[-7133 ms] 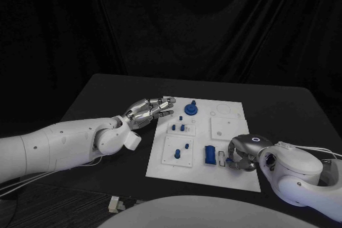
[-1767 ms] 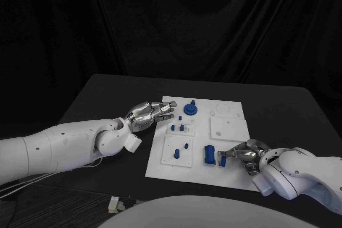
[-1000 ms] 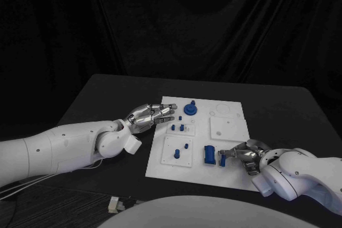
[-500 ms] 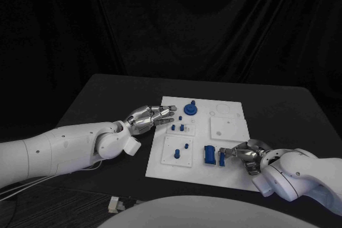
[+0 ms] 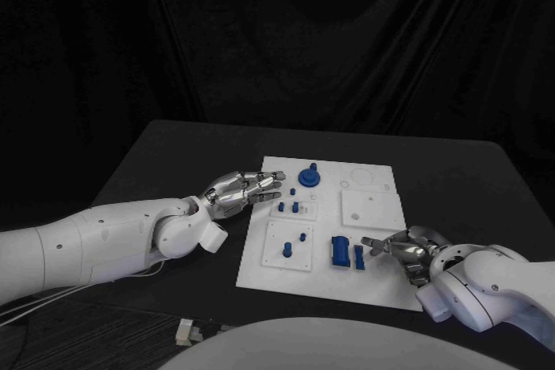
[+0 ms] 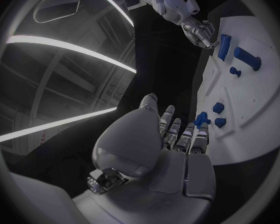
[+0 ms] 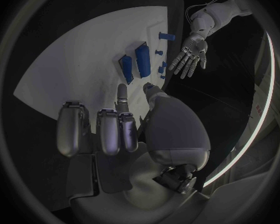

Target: Assemble the parts on the task board

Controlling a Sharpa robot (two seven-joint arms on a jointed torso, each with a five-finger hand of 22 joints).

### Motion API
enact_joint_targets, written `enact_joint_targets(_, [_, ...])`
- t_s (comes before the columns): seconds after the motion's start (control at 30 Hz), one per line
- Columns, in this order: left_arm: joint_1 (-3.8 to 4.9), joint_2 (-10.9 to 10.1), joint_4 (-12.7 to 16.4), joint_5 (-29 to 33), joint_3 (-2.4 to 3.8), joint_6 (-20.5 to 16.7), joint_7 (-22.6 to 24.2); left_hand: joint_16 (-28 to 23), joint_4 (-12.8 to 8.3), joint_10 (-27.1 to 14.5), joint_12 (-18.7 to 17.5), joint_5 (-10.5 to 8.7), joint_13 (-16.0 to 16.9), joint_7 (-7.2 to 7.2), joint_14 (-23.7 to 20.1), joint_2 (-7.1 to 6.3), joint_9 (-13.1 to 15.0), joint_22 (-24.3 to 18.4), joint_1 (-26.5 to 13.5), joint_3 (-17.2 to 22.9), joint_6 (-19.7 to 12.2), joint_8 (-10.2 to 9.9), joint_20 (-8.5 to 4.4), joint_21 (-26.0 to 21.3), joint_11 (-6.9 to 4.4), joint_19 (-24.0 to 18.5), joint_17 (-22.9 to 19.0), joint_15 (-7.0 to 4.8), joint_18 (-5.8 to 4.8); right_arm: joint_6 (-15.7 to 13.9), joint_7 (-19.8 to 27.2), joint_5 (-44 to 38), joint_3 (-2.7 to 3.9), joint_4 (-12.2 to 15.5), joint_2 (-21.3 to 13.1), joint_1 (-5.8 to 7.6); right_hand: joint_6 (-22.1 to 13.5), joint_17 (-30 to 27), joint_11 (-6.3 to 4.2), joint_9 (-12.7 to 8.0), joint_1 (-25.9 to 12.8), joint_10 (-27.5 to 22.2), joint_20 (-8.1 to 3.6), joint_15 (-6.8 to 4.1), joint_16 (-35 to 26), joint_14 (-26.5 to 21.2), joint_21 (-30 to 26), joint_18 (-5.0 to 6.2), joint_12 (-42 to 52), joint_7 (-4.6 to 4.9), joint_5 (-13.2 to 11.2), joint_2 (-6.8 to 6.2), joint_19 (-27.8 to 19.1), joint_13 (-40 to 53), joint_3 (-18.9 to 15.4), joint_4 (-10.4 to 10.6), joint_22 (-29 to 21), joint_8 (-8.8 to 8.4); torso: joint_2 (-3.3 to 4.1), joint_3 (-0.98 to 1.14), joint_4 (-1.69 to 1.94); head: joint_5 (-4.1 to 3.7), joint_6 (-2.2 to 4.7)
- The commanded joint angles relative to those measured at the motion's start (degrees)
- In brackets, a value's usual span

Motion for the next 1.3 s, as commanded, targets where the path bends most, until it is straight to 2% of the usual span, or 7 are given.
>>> enact_joint_targets(0.03, [-0.08,0.0,0.2,0.1,0.05,0.5,0.9,0.2,0.1,0.1,0.1,0.26,0.1,0.11,0.0,0.0,0.1,-0.1,0.7,0.4,0.2,0.3,-0.11,0.3,0.38,0.4,0.1,0.5,-0.48,-1.8,0.8,-1.2,0.02,0.6,-0.4,0.05,0.1,0.4,-0.47,0.1,0.1,5.9,-0.22,-0.3,0.1,3.6,-0.2,0.28,0.2,-0.47,-0.2,0.75,1.4,15.1,-0.5,0.2,11.2,0.47,0.0,0.02,-0.02,0.13,0.0])
enact_joint_targets(0.23, [-0.08,-0.5,0.8,0.1,0.06,0.1,2.1,0.3,0.1,0.1,0.1,0.27,0.1,0.11,0.0,0.0,0.1,0.2,0.7,0.4,0.2,0.3,-0.11,0.4,0.39,0.5,0.1,0.49,-0.49,-2.5,6.7,-2.9,0.03,1.6,-1.3,0.17,0.1,0.8,-0.64,0.6,0.7,5.9,-0.36,-0.44,0.2,3.7,0.0,0.24,0.2,-0.68,0.7,1.56,1.5,15.1,-1.1,0.4,11.2,1.46,-0.02,0.0,-0.04,0.22,0.0])
enact_joint_targets(0.33, [-0.08,-0.9,1.2,0.1,0.06,-0.2,2.8,0.3,0.1,0.1,0.1,0.29,0.1,0.1,0.0,0.0,0.1,0.4,0.7,0.4,0.3,0.3,-0.11,0.5,0.39,0.6,0.1,0.48,-0.49,-1.6,10.0,-8.4,0.02,1.9,-1.8,0.2,-0.7,1.5,-0.9,1.0,5.7,5.9,-0.59,-0.7,0.5,3.9,0.5,0.13,0.2,-0.91,4.7,2.05,1.7,15.1,-0.3,-2.4,11.4,2.1,0.03,0.01,-0.01,0.27,0.0])
enact_joint_targets(0.5, [-0.08,-1.4,1.7,0.1,0.06,-0.6,3.6,0.3,0.0,0.2,0.2,0.32,0.1,0.08,0.1,-0.01,0.1,0.6,0.8,0.5,0.4,0.4,-0.11,0.6,0.4,0.8,0.1,0.4,-0.46,1.1,12.2,-24.6,0.01,2.3,-2.6,0.19,-1.5,2.4,-0.78,1.1,10.5,5.9,-0.58,-0.61,0.9,4.0,1.7,-0.15,0.2,-0.8,4.7,1.34,2.1,15.1,-0.3,-5.6,11.7,2.6,0.05,0.02,0.04,0.37,0.0])
enact_joint_targets(0.9, [-0.08,-1.7,2.1,0.1,0.06,-0.7,4.2,0.3,-0.1,0.2,0.2,0.34,0.1,0.08,0.0,-0.03,0.1,0.7,0.8,0.5,0.6,0.5,-0.11,0.6,0.41,0.9,0.1,0.37,-0.44,8.3,12.3,-53.3,-0.04,2.6,-3.5,-2.03,-1.0,6.2,-0.61,0.8,19.5,5.9,-0.59,-0.75,2.3,4.5,3.3,-0.53,0.2,-0.84,-4.6,0.75,2.4,15.1,-2.2,-6.2,12.3,3.7,-0.02,0.0,0.0,0.25,0.0])
enact_joint_targets(1.07, [-0.08,-1.6,2.0,0.1,0.06,-0.5,4.1,0.3,-0.1,0.2,0.2,0.34,0.1,0.08,0.0,-0.03,0.1,0.7,0.8,0.5,0.6,0.5,-0.11,0.6,0.41,0.9,0.1,0.37,-0.44,9.1,12.2,-57.1,-0.04,2.5,-3.2,-3.18,-0.6,6.3,-0.59,0.5,22.1,5.9,-0.62,-0.54,2.4,4.5,3.6,-0.57,0.2,-0.71,-10.3,-1.99,2.5,15.1,2.6,-1.9,12.3,4.29,0.06,0.03,-0.02,0.14,0.0])
enact_joint_targets(1.3, [-0.08,-1.5,1.9,0.1,0.06,-0.4,4.0,0.3,-0.1,0.2,0.1,0.37,0.1,0.09,0.0,-0.02,0.1,0.6,0.9,0.6,0.6,0.5,-0.1,0.6,0.42,0.9,0.1,0.35,-0.43,10.7,11.6,-59.0,-0.05,2.0,-2.5,-4.32,-0.2,6.6,-0.72,1.5,22.6,5.9,-0.65,-0.82,2.5,4.6,3.8,-0.62,0.2,-1.07,-11.8,-3.98,2.5,15.1,3.1,0.2,12.4,6.25,0.01,0.0,-0.03,0.22,0.0])
